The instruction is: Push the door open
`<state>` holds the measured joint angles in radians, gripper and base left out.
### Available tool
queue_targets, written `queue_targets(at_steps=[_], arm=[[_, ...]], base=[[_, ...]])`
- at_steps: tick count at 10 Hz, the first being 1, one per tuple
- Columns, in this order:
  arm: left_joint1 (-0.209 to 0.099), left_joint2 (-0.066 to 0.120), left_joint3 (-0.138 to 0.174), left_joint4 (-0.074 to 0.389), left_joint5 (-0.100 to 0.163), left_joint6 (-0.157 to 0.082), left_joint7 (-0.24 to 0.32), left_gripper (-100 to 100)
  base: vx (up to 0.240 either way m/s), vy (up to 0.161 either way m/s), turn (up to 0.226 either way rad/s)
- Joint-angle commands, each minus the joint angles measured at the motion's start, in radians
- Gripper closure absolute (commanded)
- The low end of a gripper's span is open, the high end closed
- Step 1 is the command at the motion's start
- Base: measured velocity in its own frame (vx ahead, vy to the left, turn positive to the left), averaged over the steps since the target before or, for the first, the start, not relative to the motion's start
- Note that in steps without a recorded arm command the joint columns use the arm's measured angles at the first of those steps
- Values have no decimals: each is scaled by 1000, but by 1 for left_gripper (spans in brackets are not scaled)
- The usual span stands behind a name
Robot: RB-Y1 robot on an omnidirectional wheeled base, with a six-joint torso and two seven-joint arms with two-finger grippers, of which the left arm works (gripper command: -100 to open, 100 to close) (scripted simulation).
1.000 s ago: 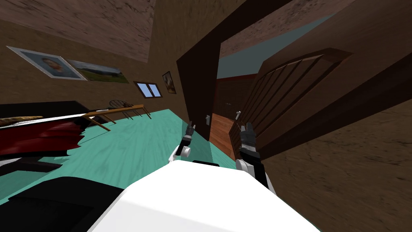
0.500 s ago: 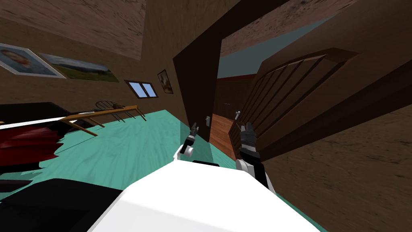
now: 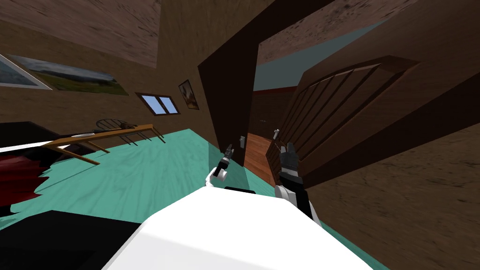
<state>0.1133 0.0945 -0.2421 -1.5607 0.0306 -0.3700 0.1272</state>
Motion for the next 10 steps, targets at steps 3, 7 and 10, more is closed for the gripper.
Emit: queue_targets(at_steps=[3, 7, 10], arm=[[-58, 0, -34, 95, -8, 23, -5, -100], [-122, 1, -74, 203, -17, 48, -10, -100], [-152, 1, -93, 253, -21, 60, -13, -100]], base=[[84, 86, -81], [95, 91, -81], [76, 78, -70]])
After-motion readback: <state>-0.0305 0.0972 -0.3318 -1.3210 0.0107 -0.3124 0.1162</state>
